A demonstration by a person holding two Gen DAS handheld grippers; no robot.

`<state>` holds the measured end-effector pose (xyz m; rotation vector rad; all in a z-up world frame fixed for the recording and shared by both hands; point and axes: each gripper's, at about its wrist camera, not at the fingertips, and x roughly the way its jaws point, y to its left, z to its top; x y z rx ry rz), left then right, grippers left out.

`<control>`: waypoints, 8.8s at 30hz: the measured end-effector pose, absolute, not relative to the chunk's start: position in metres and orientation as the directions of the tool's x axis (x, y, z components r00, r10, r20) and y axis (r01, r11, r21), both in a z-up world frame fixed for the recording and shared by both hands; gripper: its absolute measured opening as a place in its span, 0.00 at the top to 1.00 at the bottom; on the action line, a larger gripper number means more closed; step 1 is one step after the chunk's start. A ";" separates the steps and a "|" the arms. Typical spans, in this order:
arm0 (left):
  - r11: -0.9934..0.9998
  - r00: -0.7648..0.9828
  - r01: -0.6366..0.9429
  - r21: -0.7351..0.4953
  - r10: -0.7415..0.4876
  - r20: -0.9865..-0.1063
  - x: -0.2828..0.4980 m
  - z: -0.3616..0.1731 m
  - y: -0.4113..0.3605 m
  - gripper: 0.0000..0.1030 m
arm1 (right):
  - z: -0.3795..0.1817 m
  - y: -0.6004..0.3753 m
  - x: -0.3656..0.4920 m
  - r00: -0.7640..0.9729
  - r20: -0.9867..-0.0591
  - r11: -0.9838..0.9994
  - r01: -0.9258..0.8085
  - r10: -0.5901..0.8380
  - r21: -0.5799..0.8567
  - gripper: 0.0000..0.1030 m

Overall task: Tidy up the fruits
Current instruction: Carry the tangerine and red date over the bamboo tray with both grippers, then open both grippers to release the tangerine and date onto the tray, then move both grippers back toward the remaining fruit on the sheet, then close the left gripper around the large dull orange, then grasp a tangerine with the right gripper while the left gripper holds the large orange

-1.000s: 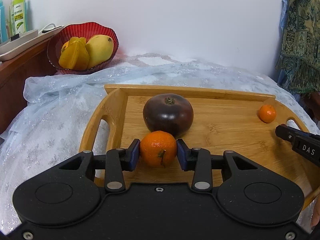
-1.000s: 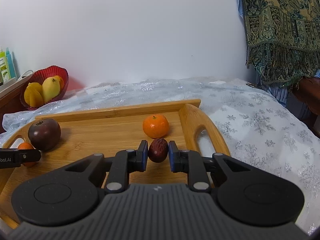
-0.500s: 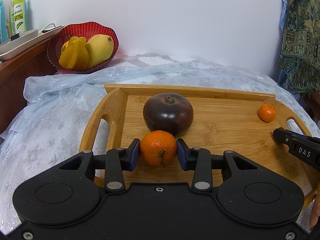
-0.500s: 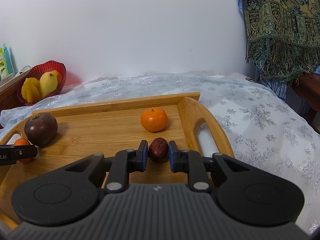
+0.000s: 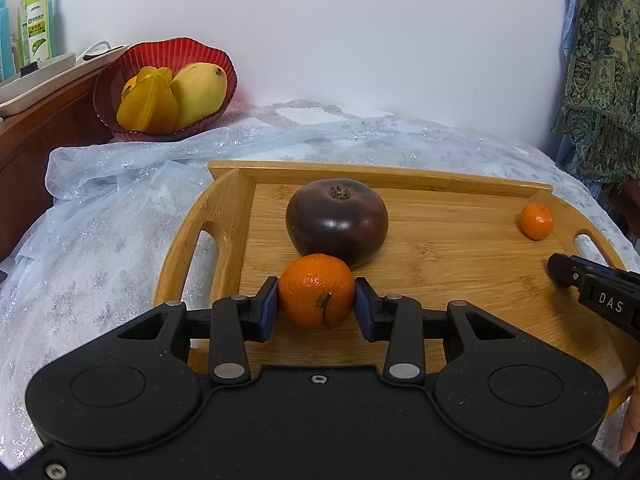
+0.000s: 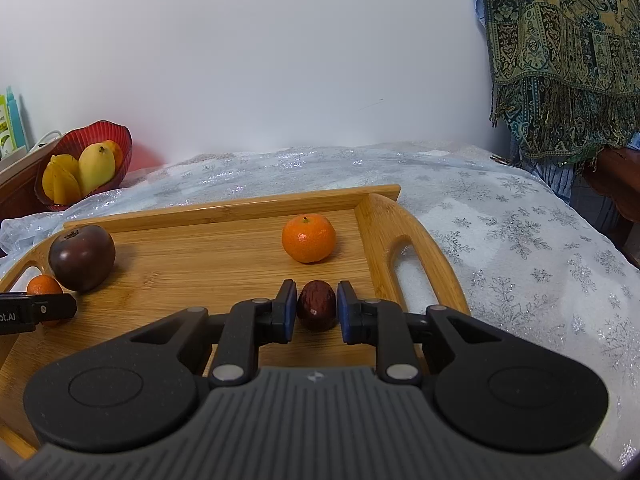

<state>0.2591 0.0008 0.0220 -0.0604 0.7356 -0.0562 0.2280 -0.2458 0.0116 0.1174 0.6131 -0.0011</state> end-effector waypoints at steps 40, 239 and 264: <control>0.998 0.741 0.052 -0.035 -0.062 -0.669 0.254 0.021 -0.005 0.47 | 0.010 -0.242 0.225 0.826 -0.563 0.995 0.027 0.033 0.097 0.54; 0.973 0.705 0.182 -0.143 -0.230 -0.671 0.050 0.035 -0.016 0.55 | 0.017 -0.181 0.004 0.711 -0.598 0.916 -0.385 0.370 0.109 0.22; 0.972 0.701 0.191 -0.134 -0.231 -0.674 0.050 0.032 -0.017 0.54 | 0.017 -0.179 -0.003 0.721 -0.576 0.908 -0.407 0.385 0.098 0.64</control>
